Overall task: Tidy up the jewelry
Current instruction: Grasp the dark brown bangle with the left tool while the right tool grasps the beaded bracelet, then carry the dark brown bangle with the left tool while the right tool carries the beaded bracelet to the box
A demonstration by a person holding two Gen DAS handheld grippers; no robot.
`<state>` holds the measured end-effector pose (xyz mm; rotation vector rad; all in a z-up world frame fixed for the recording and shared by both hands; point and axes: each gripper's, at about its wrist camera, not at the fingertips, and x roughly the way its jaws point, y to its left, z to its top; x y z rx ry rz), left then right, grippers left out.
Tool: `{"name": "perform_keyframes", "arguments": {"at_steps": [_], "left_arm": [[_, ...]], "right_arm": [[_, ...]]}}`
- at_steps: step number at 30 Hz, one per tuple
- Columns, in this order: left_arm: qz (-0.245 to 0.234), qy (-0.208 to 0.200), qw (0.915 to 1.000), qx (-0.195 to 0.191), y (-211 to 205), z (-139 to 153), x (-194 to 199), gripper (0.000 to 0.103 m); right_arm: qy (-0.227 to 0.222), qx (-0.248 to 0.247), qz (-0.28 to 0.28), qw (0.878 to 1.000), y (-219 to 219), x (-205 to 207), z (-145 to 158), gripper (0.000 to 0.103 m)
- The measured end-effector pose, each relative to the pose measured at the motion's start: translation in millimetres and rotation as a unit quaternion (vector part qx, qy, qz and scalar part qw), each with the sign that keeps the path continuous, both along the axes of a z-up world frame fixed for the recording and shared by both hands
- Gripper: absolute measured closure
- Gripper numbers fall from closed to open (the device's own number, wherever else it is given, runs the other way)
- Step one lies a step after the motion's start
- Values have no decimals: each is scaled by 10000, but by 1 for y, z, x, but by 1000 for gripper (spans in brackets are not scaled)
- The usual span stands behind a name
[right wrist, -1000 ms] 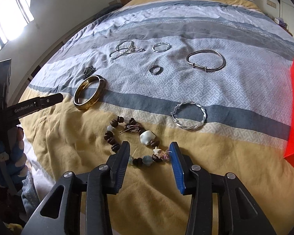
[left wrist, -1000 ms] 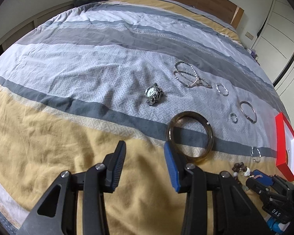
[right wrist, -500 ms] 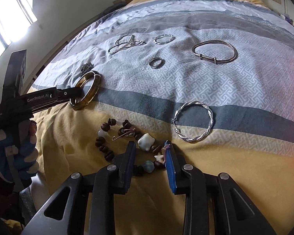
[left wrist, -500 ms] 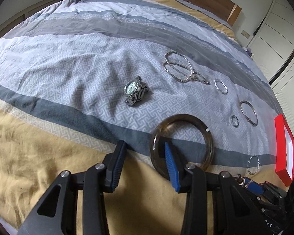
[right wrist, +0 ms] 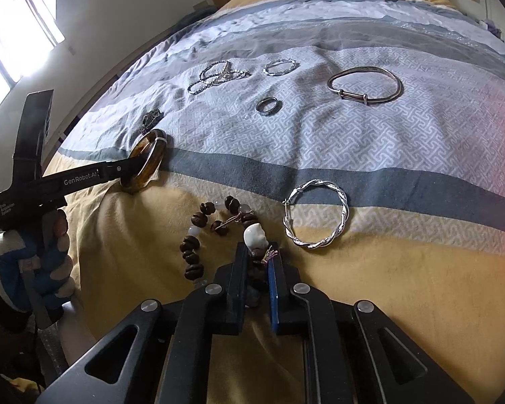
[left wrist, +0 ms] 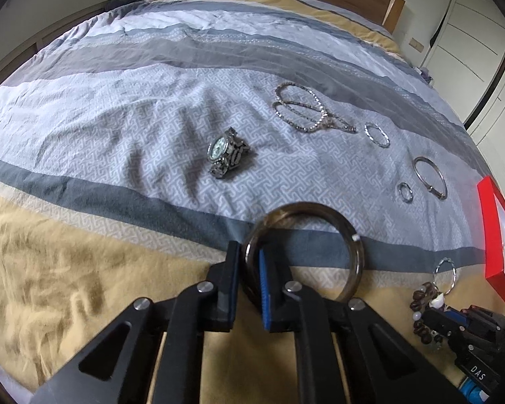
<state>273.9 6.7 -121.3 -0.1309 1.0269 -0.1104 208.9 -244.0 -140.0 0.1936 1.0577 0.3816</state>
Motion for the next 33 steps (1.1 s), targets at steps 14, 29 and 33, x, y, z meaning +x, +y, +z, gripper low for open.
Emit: {"name": "perform_keyframes", "arguments": {"at_steps": [14,29,33], "left_arm": [[-109,-194,9997,-68,1,41,-46,94],[-255,-724,9970,-139,2,108,-114,94],[-328,-879,9954,-173,-4,125,-136,94]], "right_arm": [[-42,-149,-305,9994,-20,-47,30,92],[-559,-298,-591,9962,-31,-119,100,92],[-727,-336,-670,9945,-34,-141,118,92]]}}
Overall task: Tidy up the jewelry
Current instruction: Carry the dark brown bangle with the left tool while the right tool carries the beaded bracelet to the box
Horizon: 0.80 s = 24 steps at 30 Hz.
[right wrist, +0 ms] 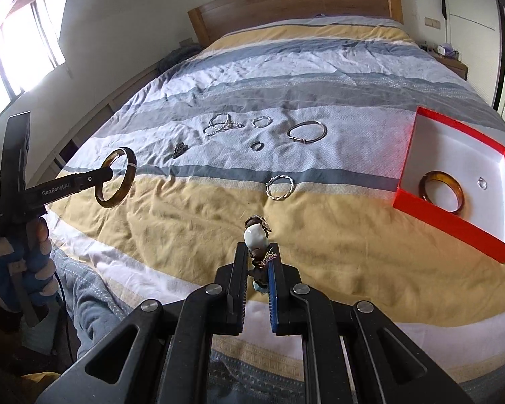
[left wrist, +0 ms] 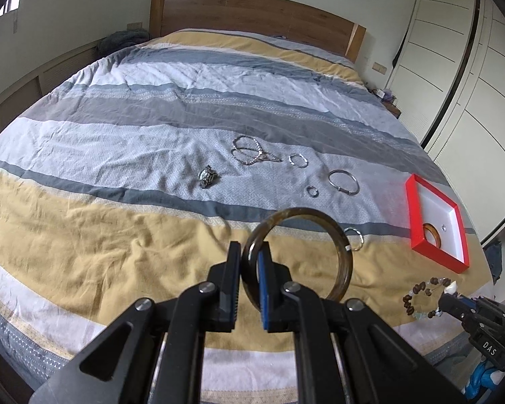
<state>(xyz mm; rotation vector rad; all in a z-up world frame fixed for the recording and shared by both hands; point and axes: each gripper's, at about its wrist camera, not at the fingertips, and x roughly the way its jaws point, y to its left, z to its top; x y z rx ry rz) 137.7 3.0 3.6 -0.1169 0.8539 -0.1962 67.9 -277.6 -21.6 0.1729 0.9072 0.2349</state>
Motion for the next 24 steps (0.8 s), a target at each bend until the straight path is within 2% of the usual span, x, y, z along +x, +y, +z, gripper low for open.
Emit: {"name": "perform_keyframes", "arguments": {"at_steps": [12,24], "left_arm": [[-446,-319,9985,-86,-28,34,-58,94],[-892,-552,9945,64,-81,60,-82,94]], "right_arm": [[-516,-89,-165,9985,-13,-64,49,92],[-809,-70,-572,9951,-45,-92,71,92]]}}
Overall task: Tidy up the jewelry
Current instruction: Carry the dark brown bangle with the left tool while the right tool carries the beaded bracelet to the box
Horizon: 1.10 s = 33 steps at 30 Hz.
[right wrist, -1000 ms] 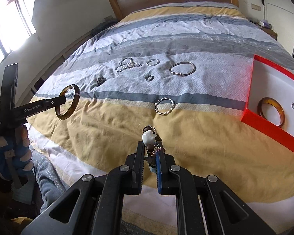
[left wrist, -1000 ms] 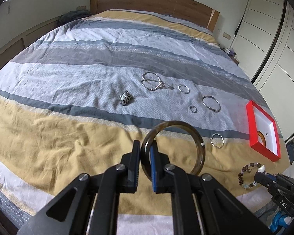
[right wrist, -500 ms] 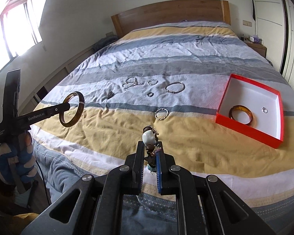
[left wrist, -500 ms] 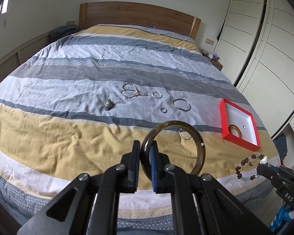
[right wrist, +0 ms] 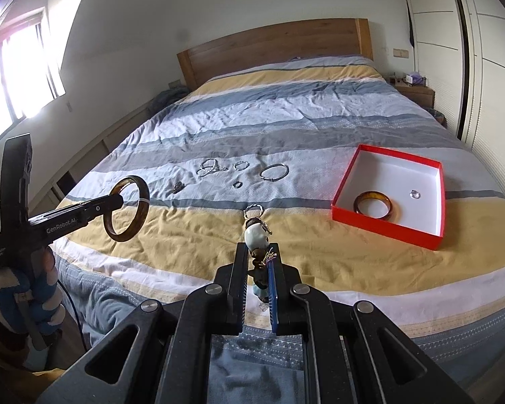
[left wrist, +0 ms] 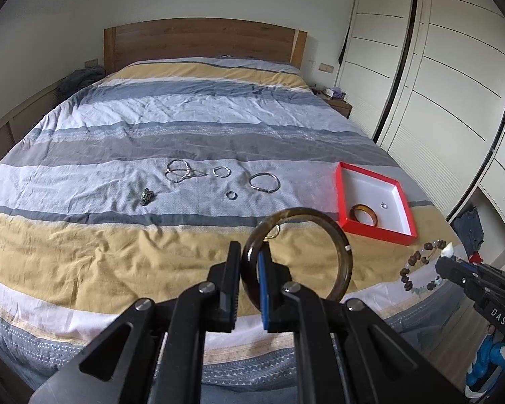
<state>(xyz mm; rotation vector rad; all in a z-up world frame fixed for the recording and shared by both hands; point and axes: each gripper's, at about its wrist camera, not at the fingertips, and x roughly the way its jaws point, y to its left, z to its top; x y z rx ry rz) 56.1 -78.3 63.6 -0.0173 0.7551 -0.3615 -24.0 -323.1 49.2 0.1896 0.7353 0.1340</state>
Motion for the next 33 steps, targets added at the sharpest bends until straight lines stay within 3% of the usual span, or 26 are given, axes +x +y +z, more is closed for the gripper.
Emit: {"name": "perform_keyframes", "arguments": {"at_steps": [17,33], "left_arm": [[-713,-140,9971,223,-112,17,29,94],[-1114,37,9928,438,-224,-17,104,94]], "right_arm": [[-297,-210,-638,9973,-97,23,31,92],[-186,-250,-1031,9942,-183,100,3,92]]}}
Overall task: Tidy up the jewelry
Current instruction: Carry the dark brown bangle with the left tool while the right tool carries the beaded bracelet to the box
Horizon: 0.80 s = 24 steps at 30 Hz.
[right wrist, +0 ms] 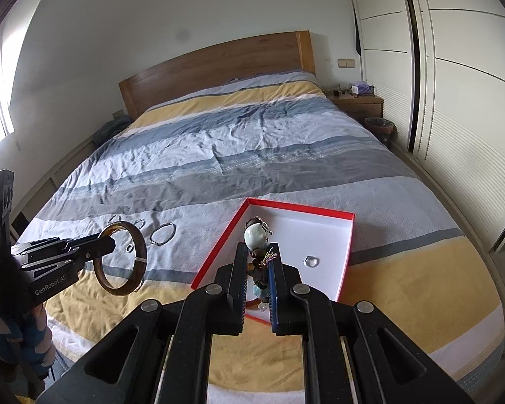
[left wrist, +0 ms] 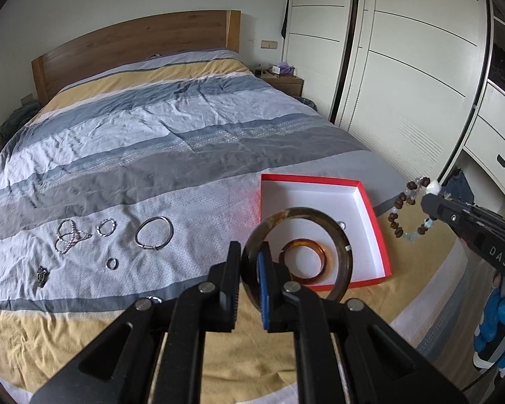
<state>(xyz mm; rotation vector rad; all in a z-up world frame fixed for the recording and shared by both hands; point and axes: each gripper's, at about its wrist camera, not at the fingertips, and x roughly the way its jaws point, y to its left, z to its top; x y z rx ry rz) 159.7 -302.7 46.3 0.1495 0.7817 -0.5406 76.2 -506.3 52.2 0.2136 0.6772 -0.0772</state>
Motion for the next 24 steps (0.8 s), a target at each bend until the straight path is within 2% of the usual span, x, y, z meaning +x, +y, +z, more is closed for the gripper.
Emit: {"name": "perform_keyframes", "arguments": {"at_steps": [12,24], "left_arm": [[-107,177,9996,215,-67,-50,60,94],[-114,451,9974,555,-121,-117,106,94]], "right_arm": [[124,23,-196,9997,-48,70,-44,92],[571,146,-382,9975,-88,131,-114,92]]}}
